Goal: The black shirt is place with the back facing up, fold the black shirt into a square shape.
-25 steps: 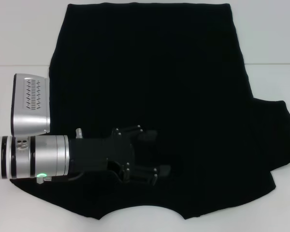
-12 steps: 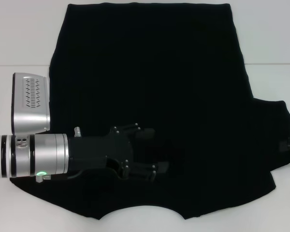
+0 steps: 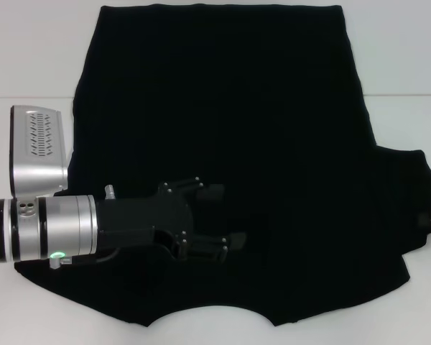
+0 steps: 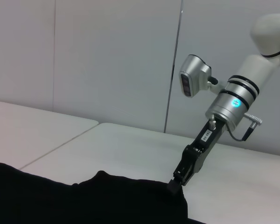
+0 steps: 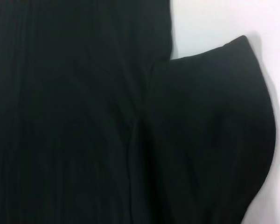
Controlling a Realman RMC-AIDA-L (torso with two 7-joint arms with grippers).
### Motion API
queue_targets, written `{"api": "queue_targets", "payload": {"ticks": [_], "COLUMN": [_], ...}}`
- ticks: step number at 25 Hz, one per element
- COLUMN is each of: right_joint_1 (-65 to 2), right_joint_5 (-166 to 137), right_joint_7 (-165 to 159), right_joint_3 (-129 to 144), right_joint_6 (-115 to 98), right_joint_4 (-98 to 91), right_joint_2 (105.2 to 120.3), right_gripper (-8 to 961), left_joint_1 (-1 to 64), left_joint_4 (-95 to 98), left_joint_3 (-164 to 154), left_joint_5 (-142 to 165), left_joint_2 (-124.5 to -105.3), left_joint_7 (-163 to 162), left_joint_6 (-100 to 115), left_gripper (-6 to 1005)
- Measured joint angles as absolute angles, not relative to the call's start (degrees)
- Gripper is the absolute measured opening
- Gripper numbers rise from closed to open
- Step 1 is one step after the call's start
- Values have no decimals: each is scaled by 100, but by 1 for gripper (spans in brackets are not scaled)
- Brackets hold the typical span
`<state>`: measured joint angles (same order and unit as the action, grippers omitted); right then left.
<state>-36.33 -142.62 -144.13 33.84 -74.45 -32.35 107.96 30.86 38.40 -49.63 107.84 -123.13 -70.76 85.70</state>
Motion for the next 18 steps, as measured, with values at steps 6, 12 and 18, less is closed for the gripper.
{"api": "queue_targets", "payload": {"ticks": [6, 12, 18], "right_joint_1": [-3600, -3429, -3256], "right_joint_5": [-14254, -14216, -13951], "right_joint_7": [-14355, -13996, -13539], "right_joint_3": [3243, 2617, 2338], "right_joint_6": [-7426, -7453, -7531], "right_joint_4": [-3256, -3334, -3354], "right_joint_2": [10828, 10828, 10786], "right_gripper": [111, 57, 12], "left_joint_1": [3074, 3045, 3032], "left_joint_4": [3841, 3841, 3841], "left_joint_3": [-4966, -4932, -4812], "left_joint_5": [10784, 10776, 10774], "left_joint_2": [-12313, -12321, -12323], "left_joint_7": [-7076, -7086, -7116], "left_joint_6": [8589, 8600, 8644], "left_gripper": [937, 937, 937]}}
